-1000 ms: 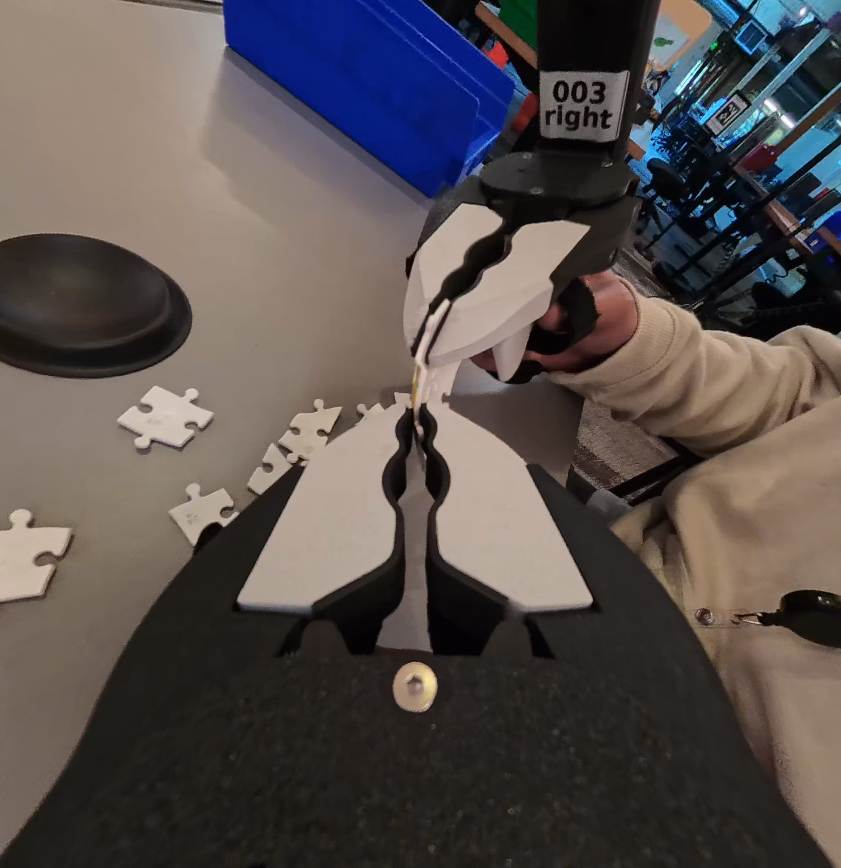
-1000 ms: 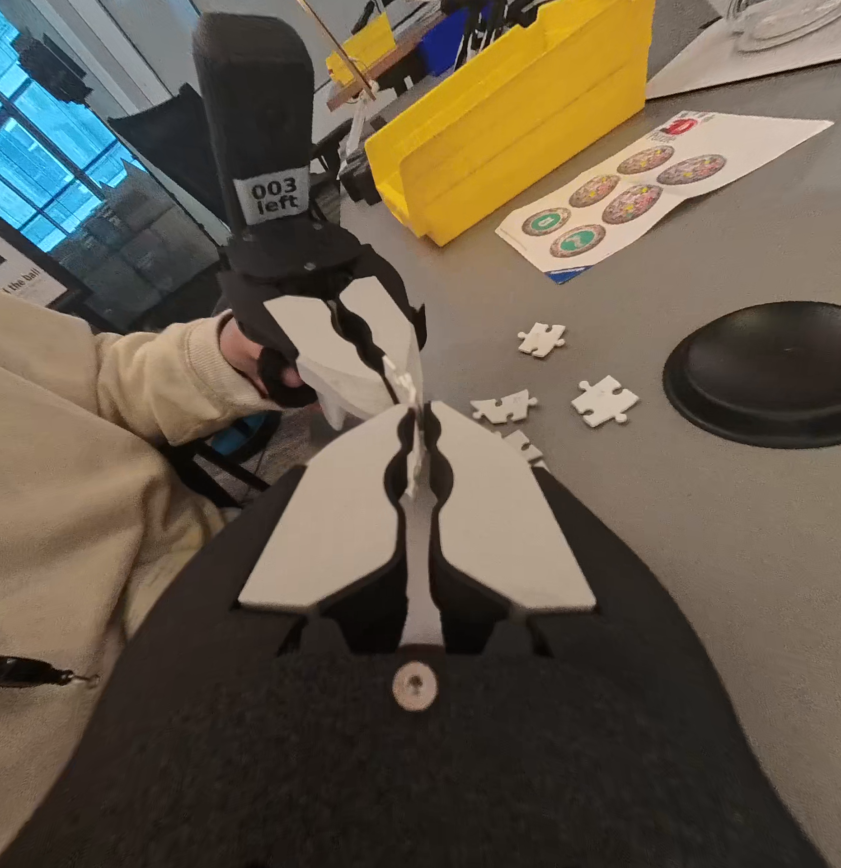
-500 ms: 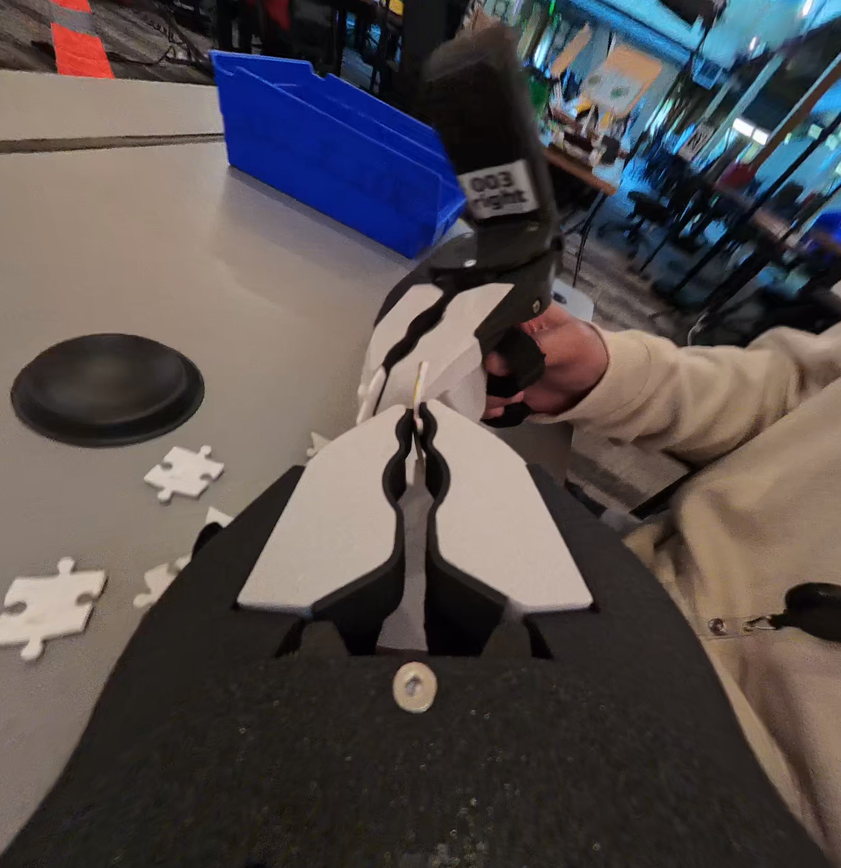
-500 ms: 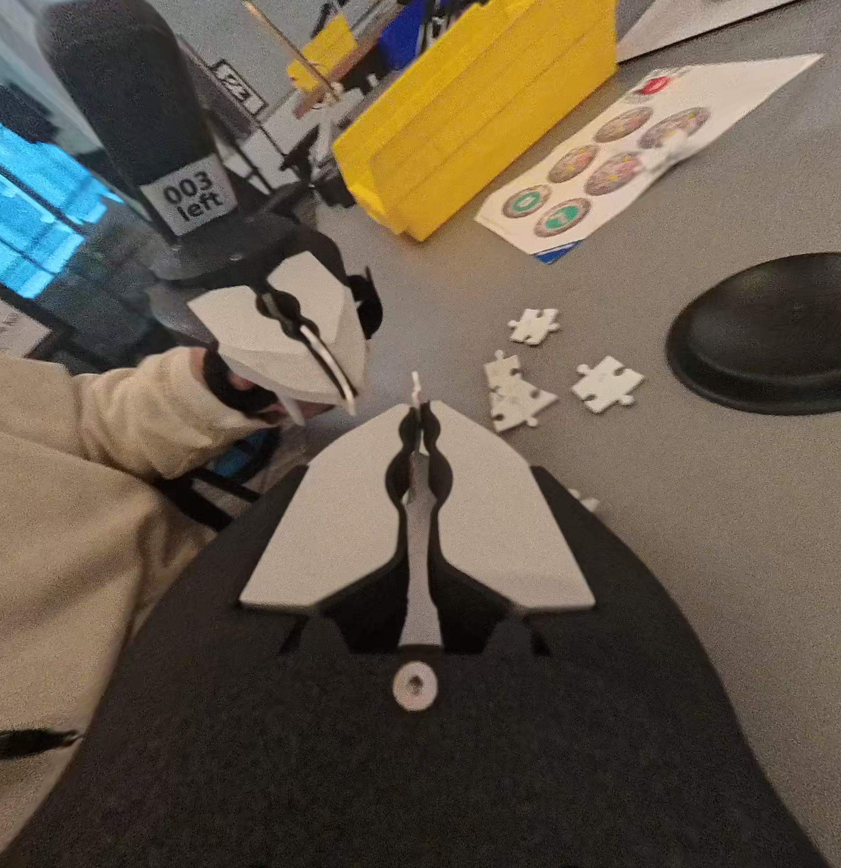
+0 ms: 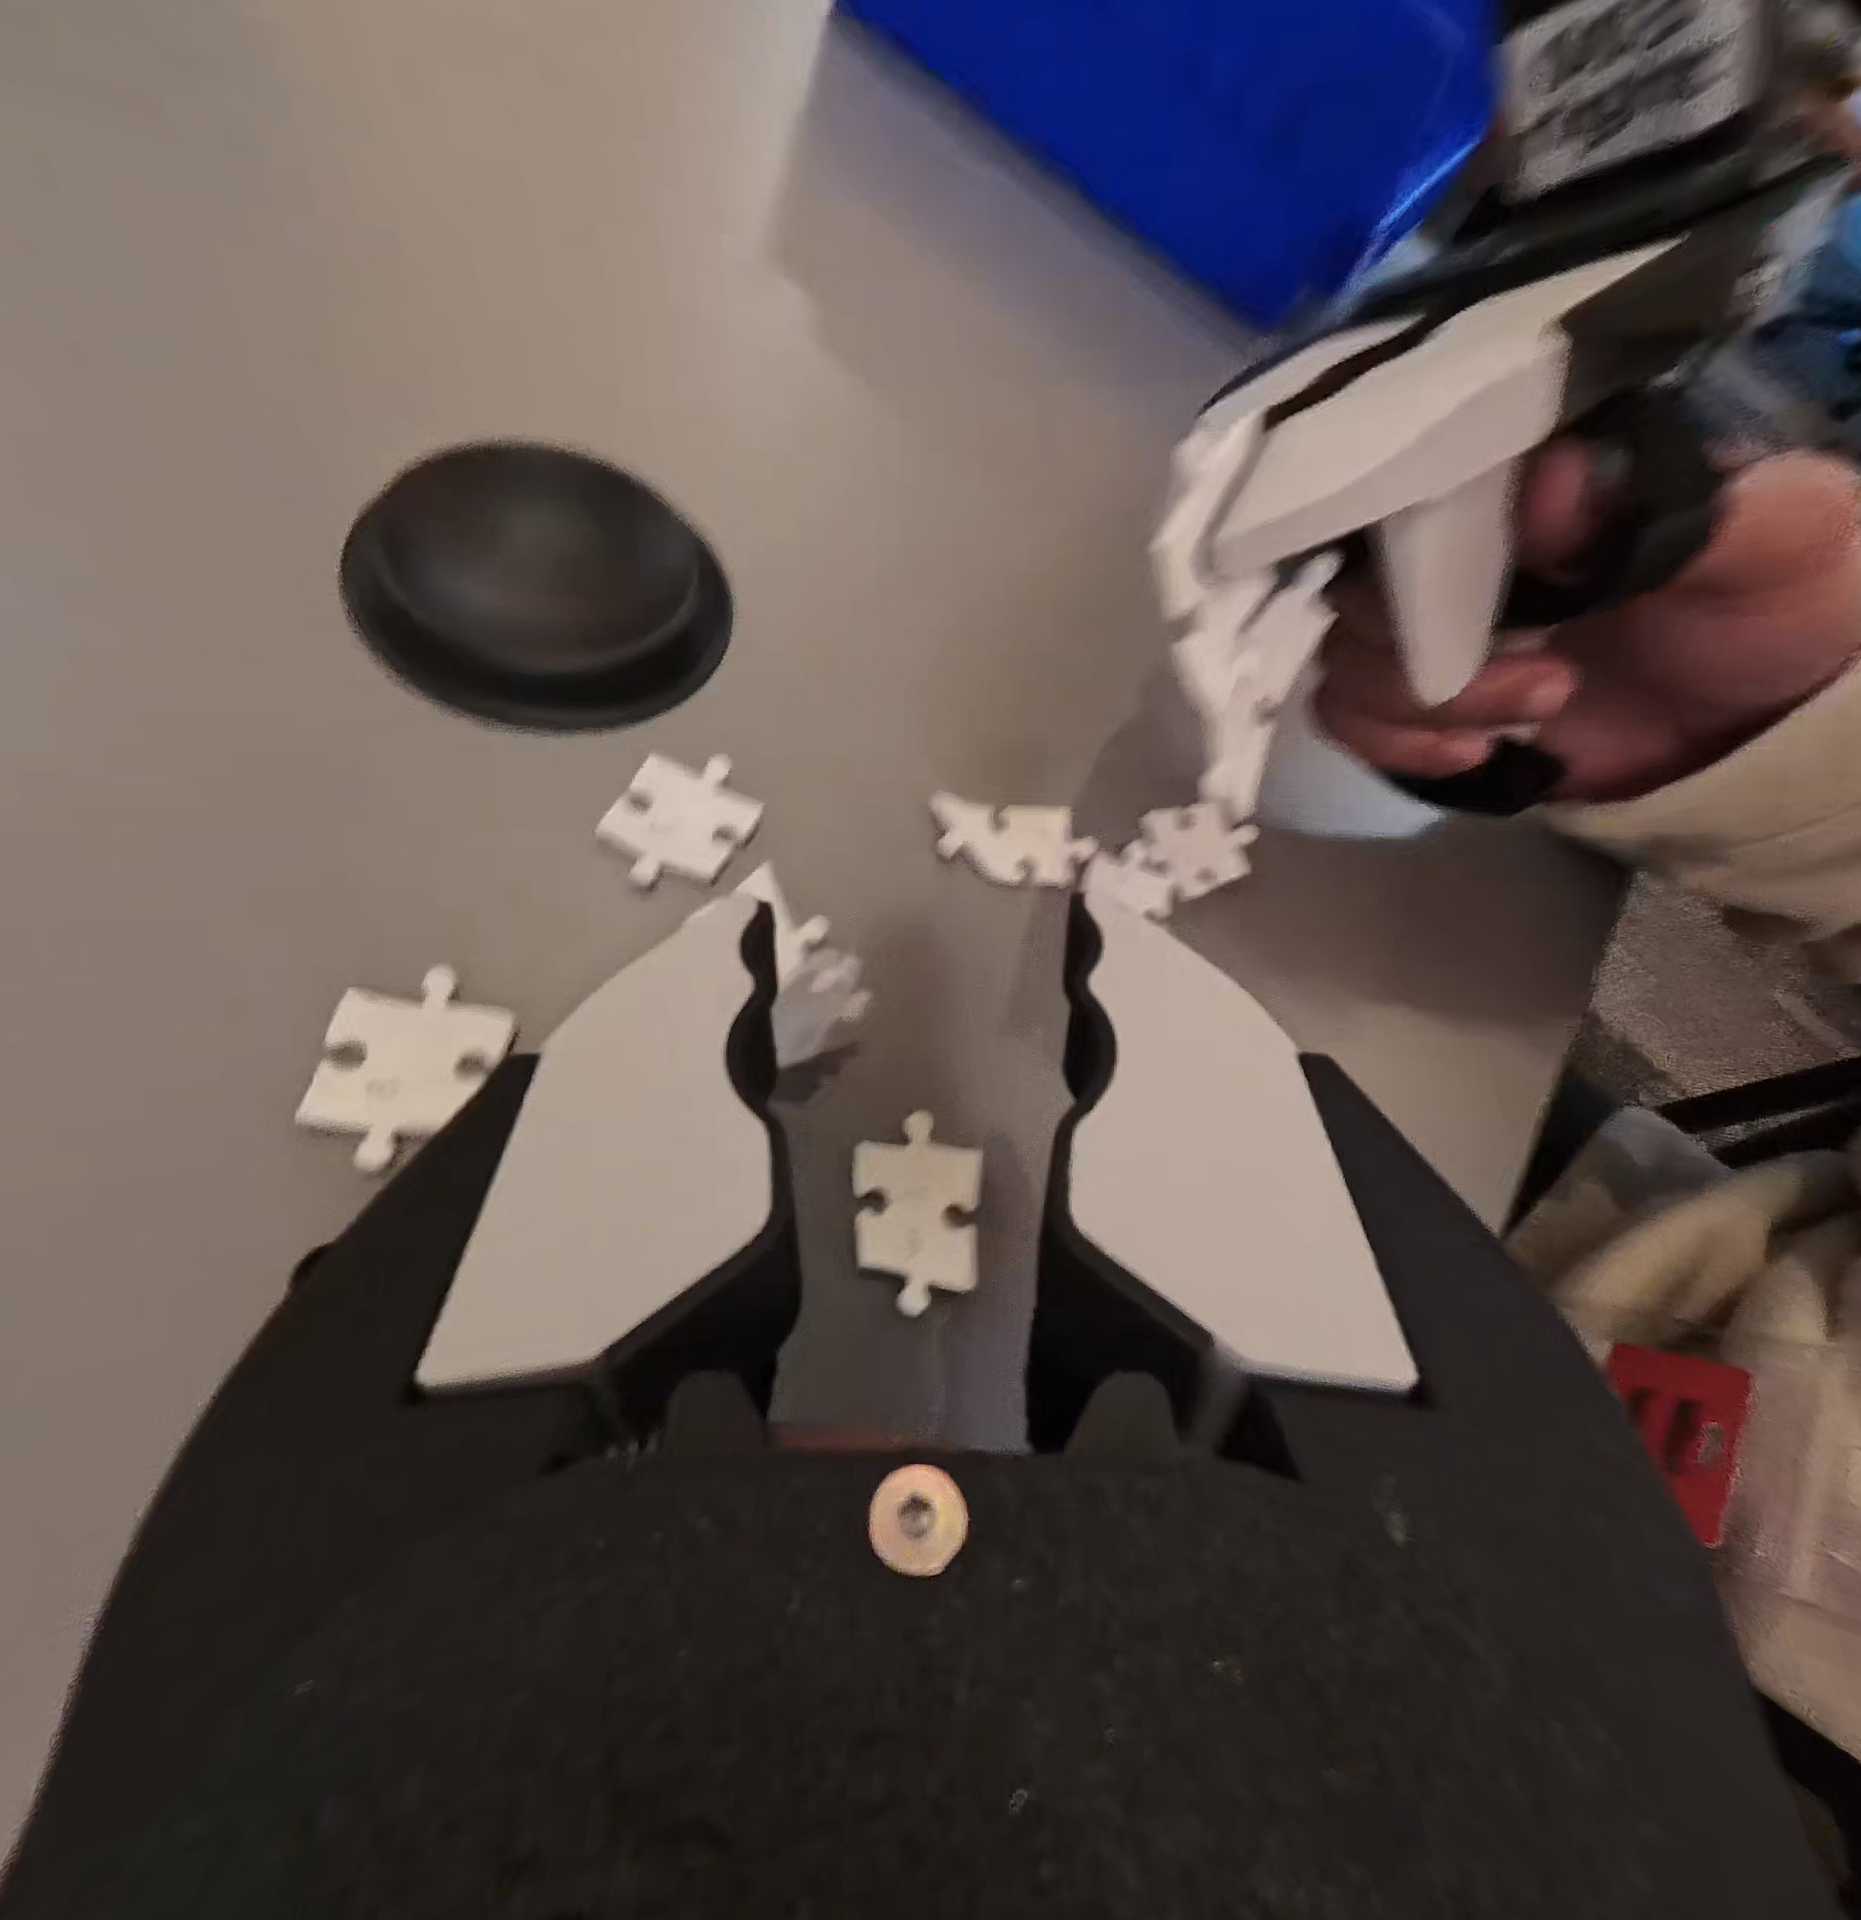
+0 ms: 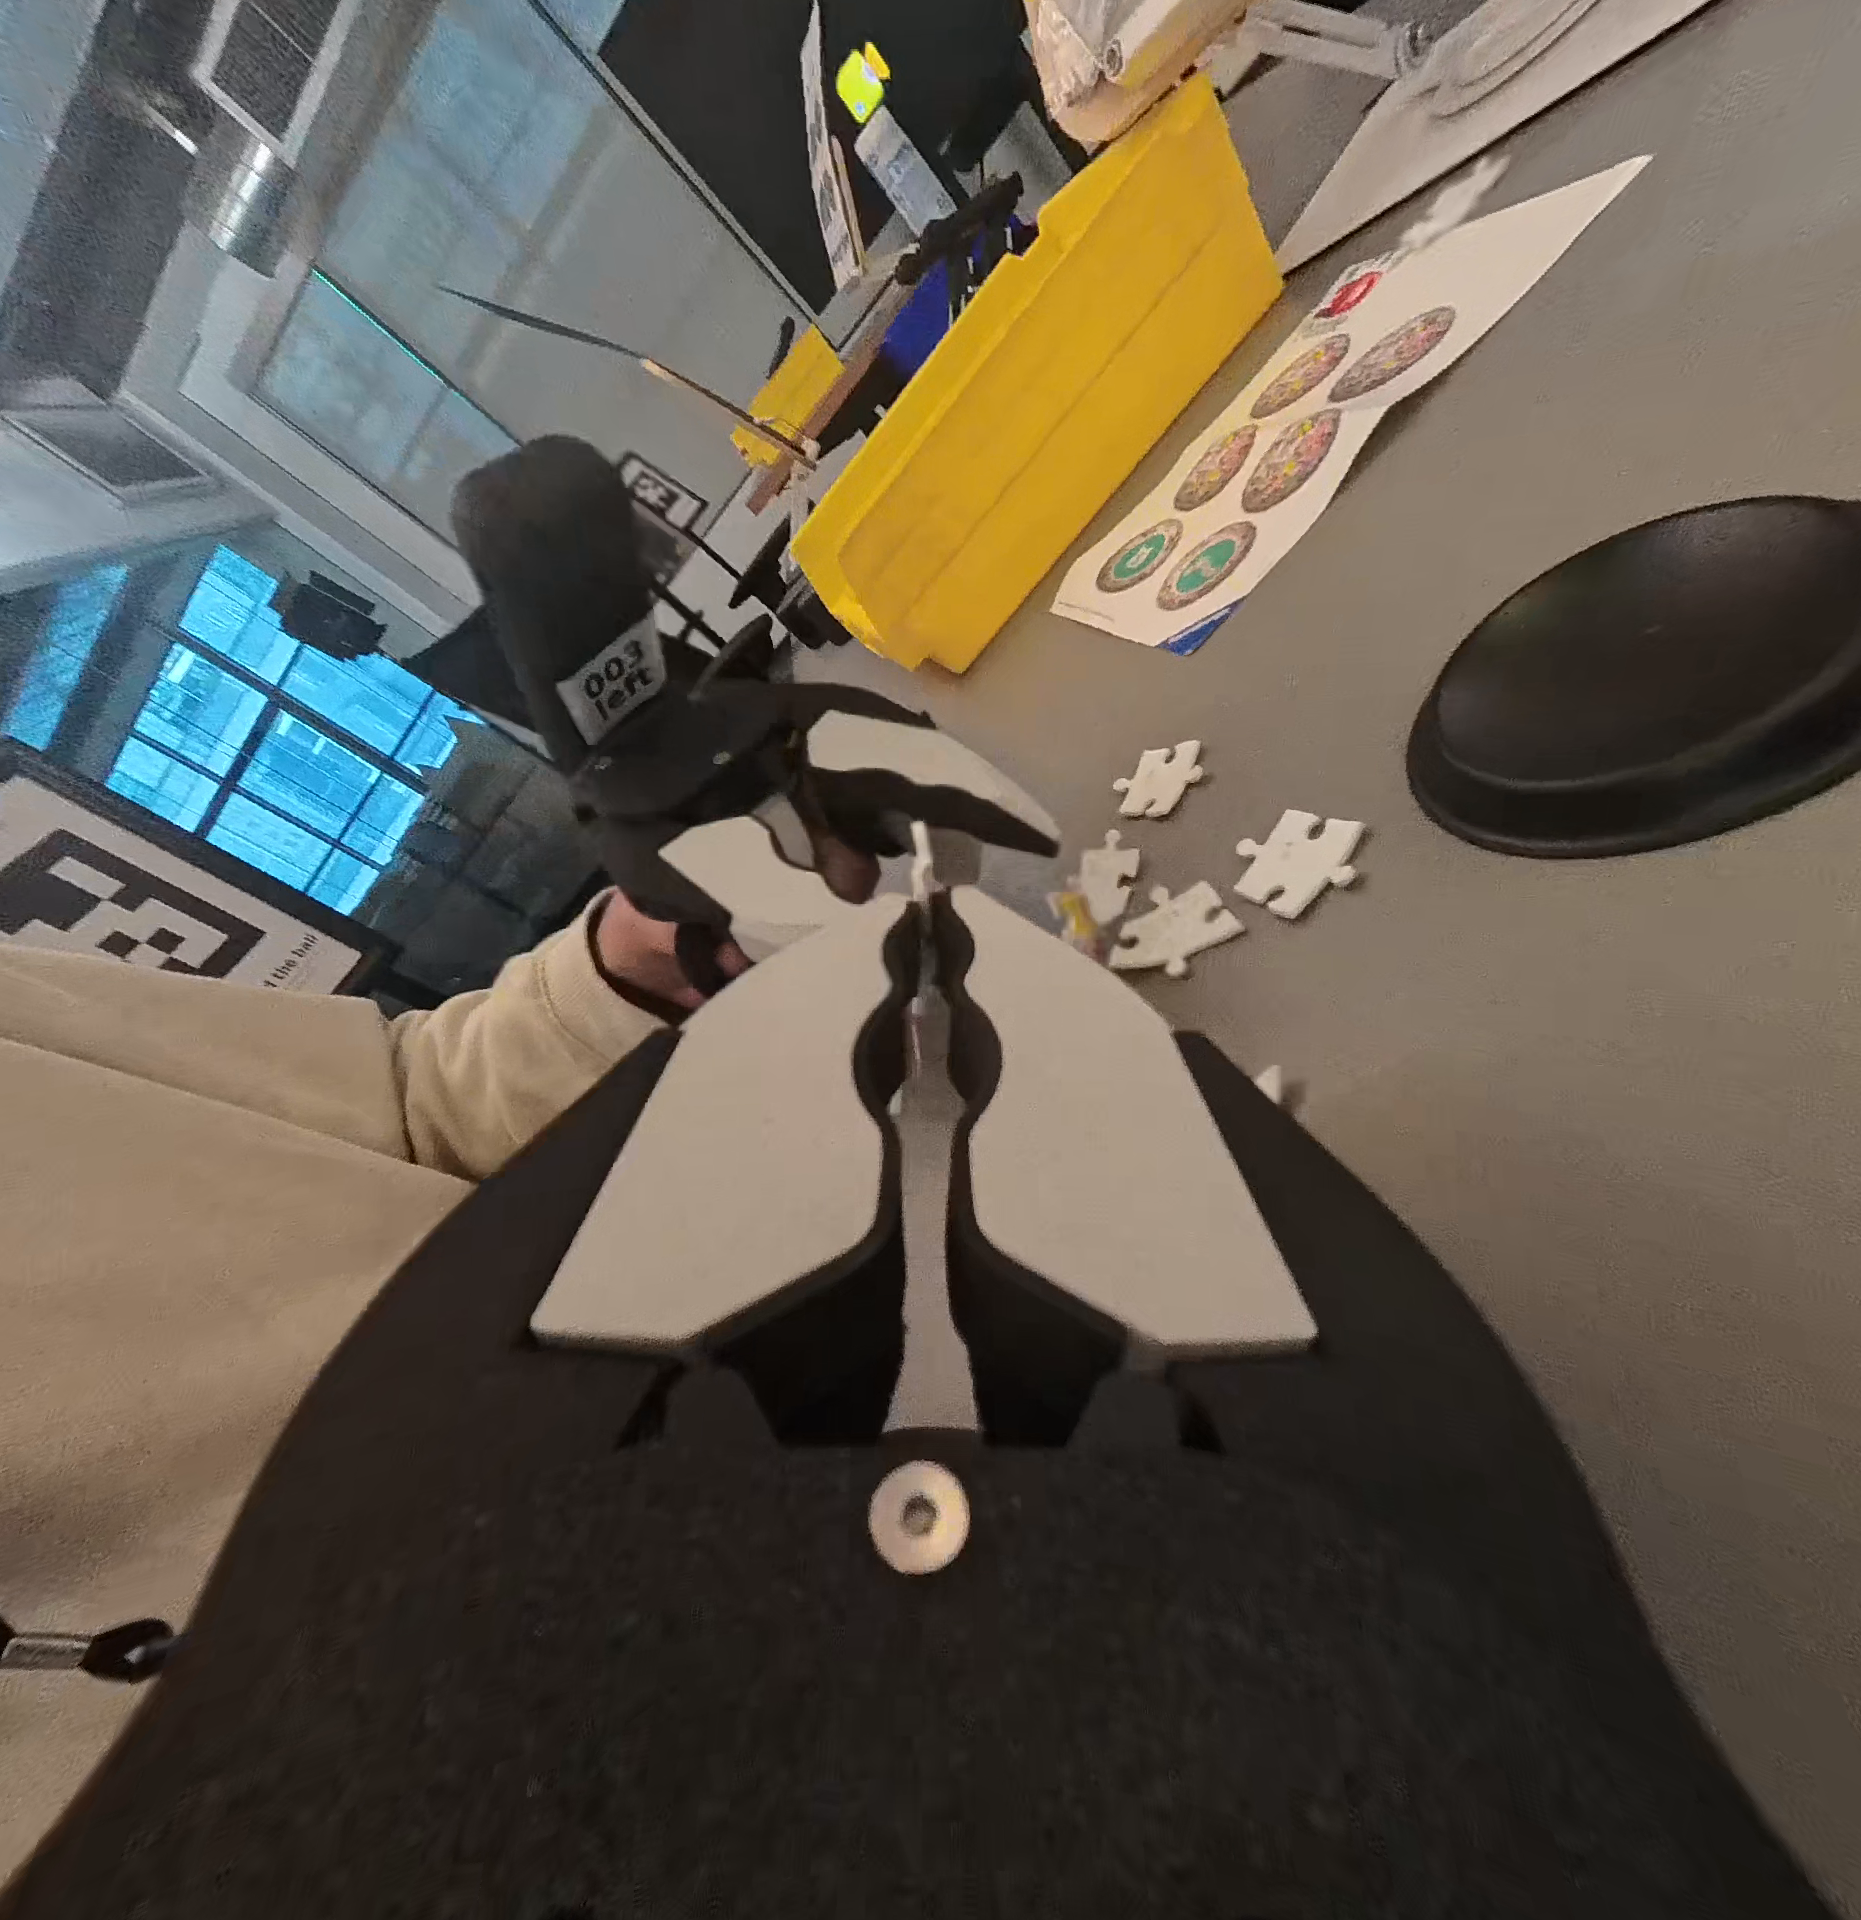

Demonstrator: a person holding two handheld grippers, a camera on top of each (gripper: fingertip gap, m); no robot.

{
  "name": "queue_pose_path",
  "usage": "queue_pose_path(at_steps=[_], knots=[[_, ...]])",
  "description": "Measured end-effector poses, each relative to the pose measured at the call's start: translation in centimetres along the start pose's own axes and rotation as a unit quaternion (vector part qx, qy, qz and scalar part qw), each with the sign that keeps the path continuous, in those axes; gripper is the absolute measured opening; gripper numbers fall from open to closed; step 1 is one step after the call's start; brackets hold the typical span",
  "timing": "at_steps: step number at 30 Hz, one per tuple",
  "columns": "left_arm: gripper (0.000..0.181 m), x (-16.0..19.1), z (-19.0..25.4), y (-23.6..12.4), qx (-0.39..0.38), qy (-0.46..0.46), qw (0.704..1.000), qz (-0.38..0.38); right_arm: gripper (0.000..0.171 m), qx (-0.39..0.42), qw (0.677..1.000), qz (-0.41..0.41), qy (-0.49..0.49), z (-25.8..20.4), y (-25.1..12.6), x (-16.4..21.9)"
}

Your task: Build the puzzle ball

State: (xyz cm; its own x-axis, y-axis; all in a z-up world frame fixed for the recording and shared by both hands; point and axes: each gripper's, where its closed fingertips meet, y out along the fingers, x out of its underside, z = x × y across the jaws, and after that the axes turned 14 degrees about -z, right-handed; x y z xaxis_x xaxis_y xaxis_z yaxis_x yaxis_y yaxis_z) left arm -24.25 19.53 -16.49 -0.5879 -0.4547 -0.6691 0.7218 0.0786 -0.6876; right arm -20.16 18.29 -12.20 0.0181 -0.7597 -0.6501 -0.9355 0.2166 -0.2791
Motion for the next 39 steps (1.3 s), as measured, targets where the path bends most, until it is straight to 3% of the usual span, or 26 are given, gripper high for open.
queue_pose_path(at_steps=[5, 8, 11, 12, 14, 16, 17, 18, 19, 20, 22, 23, 26, 28, 30, 31, 33, 35, 36, 37, 39], knots=[[0.039, -2.3, 5.6, -0.6, 0.138, 0.004, 0.988, 0.063, 0.001, -0.023, 0.999, 0.022, -0.004, -1.4, 1.1, -0.4], [0.003, -2.7, 5.8, -1.1, 0.181, -0.032, 0.978, 0.094, 0.001, -0.047, 0.998, 0.031, -0.020, -2.5, 1.2, -0.6], [0.002, -2.2, 5.9, -0.9, 0.221, -0.061, 0.971, 0.066, 0.002, 0.019, 0.992, 0.016, -0.121, -2.9, 1.3, -0.2], [0.002, -2.1, 5.8, -0.8, 0.216, -0.063, 0.973, 0.057, 0.002, 0.074, 0.976, 0.006, -0.203, -3.2, 1.3, 0.0], [0.003, -2.0, 5.8, -0.6, 0.203, -0.067, 0.976, 0.046, 0.002, 0.220, 0.895, -0.034, -0.387, -3.2, 1.1, 0.5], [0.002, -2.3, 5.9, -0.8, 0.224, -0.083, 0.970, 0.050, 0.002, 0.282, 0.843, -0.039, -0.456, -3.5, 1.1, 0.3], [0.001, -2.1, 5.7, -0.9, 0.216, -0.083, 0.972, 0.049, 0.002, 0.301, 0.845, -0.024, -0.441, -2.8, 0.9, -0.2], [0.001, -1.8, 5.2, -0.9, 0.192, -0.065, 0.978, 0.050, 0.002, 0.288, 0.886, -0.016, -0.363, -1.4, 0.4, -0.7], [0.001, -1.7, 5.0, -1.1, 0.171, -0.046, 0.983, 0.057, 0.002, 0.200, 0.947, -0.014, -0.251, -1.0, 0.3, -0.7], [0.001, -1.5, 5.0, -1.2, 0.157, -0.033, 0.986, 0.055, 0.002, 0.115, 0.983, 0.026, -0.144, -0.9, -0.8, -1.5], [0.001, -1.1, 5.4, -1.0, 0.115, 0.020, 0.992, 0.040, 0.001, 0.044, 0.995, 0.083, -0.014, 0.8, -3.5, -2.9], [0.001, -1.0, 6.0, -1.1, 0.109, 0.045, 0.992, 0.044, 0.002, 0.063, 0.994, 0.085, -0.014, 1.4, -4.9, -3.3], [0.001, -1.0, 7.2, -2.0, 0.130, 0.065, 0.987, 0.069, 0.002, 0.246, 0.964, 0.048, -0.092, 2.7, -12.6, -5.4], [0.001, -1.0, 6.7, -2.4, 0.140, 0.050, 0.986, 0.078, 0.002, 0.417, 0.906, 0.009, -0.075, 5.9, -22.5, -6.4], [0.001, -1.2, 6.0, -2.5, 0.153, 0.023, 0.985, 0.083, 0.002, 0.553, 0.833, -0.017, 0.002, 10.6, -33.5, -5.6], [0.001, -1.5, 5.7, -2.4, 0.156, 0.013, 0.984, 0.086, 0.002, 0.573, 0.817, -0.041, 0.035, 13.2, -36.9, -4.6], [0.001, -2.0, 5.7, -2.2, 0.166, 0.002, 0.982, 0.088, 0.007, 0.582, 0.808, -0.077, 0.057, 17.9, -40.4, -3.1], [0.001, -2.6, 5.7, -2.0, 0.173, -0.006, 0.980, 0.096, 0.035, 0.580, 0.806, -0.108, 0.055, 18.9, -40.6, -2.5], [0.001, -2.8, 5.8, -2.0, 0.178, -0.010, 0.979, 0.101, 0.036, 0.580, 0.808, -0.098, 0.030, 17.5, -39.5, -3.4], [0.001, -3.1, 6.0, -1.9, 0.188, -0.012, 0.976, 0.106, 0.031, 0.568, 0.819, -0.075, -0.008, 15.1, -37.3, -4.6], [0.001, -3.3, 6.5, -1.9, 0.203, -0.013, 0.973, 0.112, 0.030, 0.464, 0.880, -0.056, -0.082, 9.0, -28.6, -5.6]])
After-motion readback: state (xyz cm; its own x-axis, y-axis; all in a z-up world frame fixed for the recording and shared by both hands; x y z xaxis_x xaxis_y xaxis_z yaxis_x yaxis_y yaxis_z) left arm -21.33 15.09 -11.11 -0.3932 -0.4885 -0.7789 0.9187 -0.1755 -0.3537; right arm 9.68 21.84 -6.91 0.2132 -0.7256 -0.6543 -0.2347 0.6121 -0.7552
